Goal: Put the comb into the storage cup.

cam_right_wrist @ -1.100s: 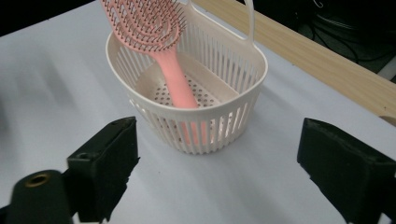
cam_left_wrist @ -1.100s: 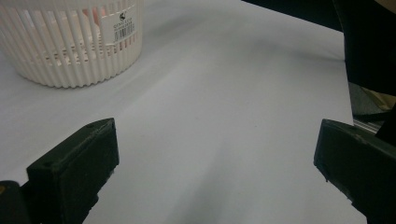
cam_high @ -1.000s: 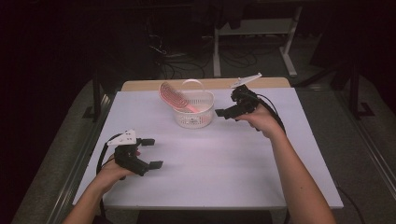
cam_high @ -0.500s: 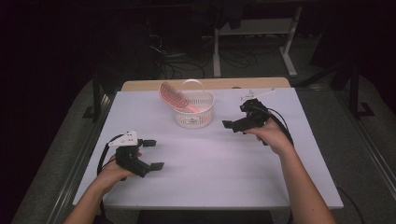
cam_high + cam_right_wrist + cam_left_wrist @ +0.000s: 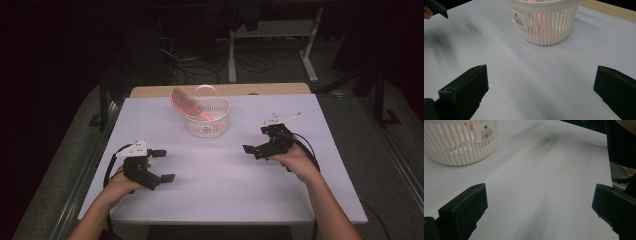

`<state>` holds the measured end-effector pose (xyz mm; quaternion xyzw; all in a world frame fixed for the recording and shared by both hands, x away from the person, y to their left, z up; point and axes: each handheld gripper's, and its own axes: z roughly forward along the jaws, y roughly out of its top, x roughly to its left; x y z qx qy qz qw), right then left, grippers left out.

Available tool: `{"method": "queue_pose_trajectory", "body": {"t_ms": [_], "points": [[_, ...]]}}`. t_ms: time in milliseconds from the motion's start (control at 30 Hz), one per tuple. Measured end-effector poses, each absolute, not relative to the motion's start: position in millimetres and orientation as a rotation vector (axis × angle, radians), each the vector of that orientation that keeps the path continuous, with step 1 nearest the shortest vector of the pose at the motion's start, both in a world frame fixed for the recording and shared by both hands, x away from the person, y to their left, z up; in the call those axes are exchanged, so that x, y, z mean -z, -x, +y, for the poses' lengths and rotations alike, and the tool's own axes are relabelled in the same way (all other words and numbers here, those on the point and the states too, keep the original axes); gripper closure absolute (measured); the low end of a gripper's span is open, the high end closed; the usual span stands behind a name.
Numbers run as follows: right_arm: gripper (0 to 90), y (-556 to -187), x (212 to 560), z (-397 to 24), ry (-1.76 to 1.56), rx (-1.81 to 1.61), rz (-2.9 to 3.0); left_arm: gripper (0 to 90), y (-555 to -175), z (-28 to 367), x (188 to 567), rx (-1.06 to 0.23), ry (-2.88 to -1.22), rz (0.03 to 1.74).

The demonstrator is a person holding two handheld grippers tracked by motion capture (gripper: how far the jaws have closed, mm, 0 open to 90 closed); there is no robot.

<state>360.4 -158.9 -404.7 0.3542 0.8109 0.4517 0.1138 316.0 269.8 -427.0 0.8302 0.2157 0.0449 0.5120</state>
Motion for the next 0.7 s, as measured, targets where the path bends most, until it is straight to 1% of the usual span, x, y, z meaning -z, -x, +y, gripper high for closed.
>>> {"method": "queue_pose_trajectory", "body": {"t_ms": [367, 700], "points": [[0.0, -348, 409, -157, -1.007, -1.337, 2.389, 0.0, -315, 271, 427, -0.113, -1.998, 0.515], [0.0, -334, 411, -173, -1.020, -1.358, 2.352, 0.0, -313, 272, 428, -0.114, -1.999, 0.523]]}}
